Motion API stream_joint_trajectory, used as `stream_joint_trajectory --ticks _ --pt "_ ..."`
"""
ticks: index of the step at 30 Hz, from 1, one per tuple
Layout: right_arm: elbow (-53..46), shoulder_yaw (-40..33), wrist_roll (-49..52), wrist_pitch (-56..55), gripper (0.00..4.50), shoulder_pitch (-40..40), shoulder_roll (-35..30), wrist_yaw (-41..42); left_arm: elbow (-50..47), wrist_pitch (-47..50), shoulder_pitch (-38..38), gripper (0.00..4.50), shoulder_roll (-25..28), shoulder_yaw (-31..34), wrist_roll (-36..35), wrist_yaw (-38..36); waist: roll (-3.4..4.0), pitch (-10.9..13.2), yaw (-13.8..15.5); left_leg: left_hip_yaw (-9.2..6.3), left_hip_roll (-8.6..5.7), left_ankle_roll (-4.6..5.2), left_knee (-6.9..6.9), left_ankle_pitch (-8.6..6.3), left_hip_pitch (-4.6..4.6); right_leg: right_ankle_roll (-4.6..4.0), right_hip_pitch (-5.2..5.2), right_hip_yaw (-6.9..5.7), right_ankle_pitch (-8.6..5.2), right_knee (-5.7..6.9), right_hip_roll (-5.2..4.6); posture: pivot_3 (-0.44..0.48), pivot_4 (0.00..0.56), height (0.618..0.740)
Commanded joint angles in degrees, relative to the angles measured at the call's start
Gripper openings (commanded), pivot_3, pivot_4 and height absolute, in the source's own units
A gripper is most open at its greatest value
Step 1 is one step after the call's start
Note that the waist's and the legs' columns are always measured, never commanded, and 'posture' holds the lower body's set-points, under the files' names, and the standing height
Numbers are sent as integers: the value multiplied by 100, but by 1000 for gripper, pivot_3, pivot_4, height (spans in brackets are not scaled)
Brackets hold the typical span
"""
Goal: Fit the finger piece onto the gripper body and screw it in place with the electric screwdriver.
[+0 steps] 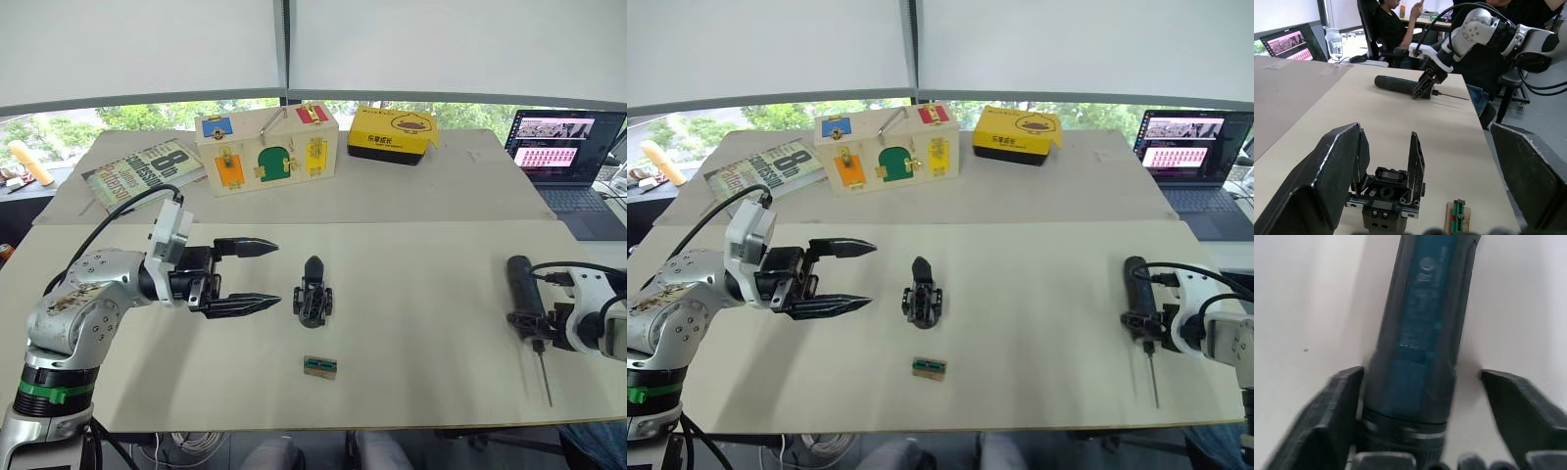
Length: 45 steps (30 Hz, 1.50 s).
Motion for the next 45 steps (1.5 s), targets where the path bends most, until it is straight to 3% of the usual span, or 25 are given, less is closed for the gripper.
stream_joint_trajectory --ticks 1,3,7,12,16,21,32,34,38,45 --pt "16 -57 -77 -159 2560 -11 97 137 -206 -127 51 4500 44 166 -92 -80 0 0 -3 0 0 0 0 0 0 0 0 0 0 1 1 0 150 740" --pt "-136 -223 -28 -385 1974 -27 144 264 -192 -160 93 4500 56 186 -55 -99 0 0 -16 0 1 0 -2 0 1 -1 -3 -1 0 2 2 0 150 740" --pt "-1096 -414 80 -1121 1961 256 -56 941 -125 -162 158 4500 69 239 -51 -107 17 8 -57 3 1 -1 -5 0 -2 -1 -13 3 0 7 4 0 150 740" --pt "-2697 -332 524 -721 1961 628 -631 1659 12 -356 256 4500 121 330 -48 -377 62 33 -53 6 2 -1 -6 1 -5 -1 -19 4 0 13 4 0 150 740" --pt "-3629 137 565 -493 1961 1019 -1034 1771 56 -489 422 4500 243 404 -39 -701 44 40 -7 -4 6 -2 -10 0 -5 -2 -15 -9 -2 4 7 0 150 740" --pt "-3729 799 170 -755 1961 1175 -810 1451 249 -1304 632 4500 228 298 487 -1074 32 48 25 -1 -7 0 -2 -1 -8 3 -10 -8 1 -3 -7 0 150 740" --pt "-2815 1861 -560 -1713 1961 881 -917 2192 353 -1406 997 4500 271 317 682 -1051 28 50 -18 -1 -2 -2 -2 0 -3 0 -11 -11 0 0 -2 0 150 740" --pt "-2680 1813 -458 -1611 3018 788 -872 2335 335 -1405 1003 4500 265 321 687 -1030 26 51 -12 -2 -1 -2 -1 0 -4 0 -10 -11 0 0 -1 0 150 740" --pt "-2635 1812 -550 -1610 4408 733 -1136 2603 268 -1301 994 4500 187 384 560 -854 26 51 -5 -2 -2 -2 -1 0 -4 0 -10 -11 0 0 -1 0 150 740" --pt "-3180 2195 -207 -150 4459 -326 -2394 3223 259 -1286 1008 4500 197 316 574 -839 38 58 -10 0 -2 -2 0 0 -8 0 -15 -10 1 0 -4 0 150 740"
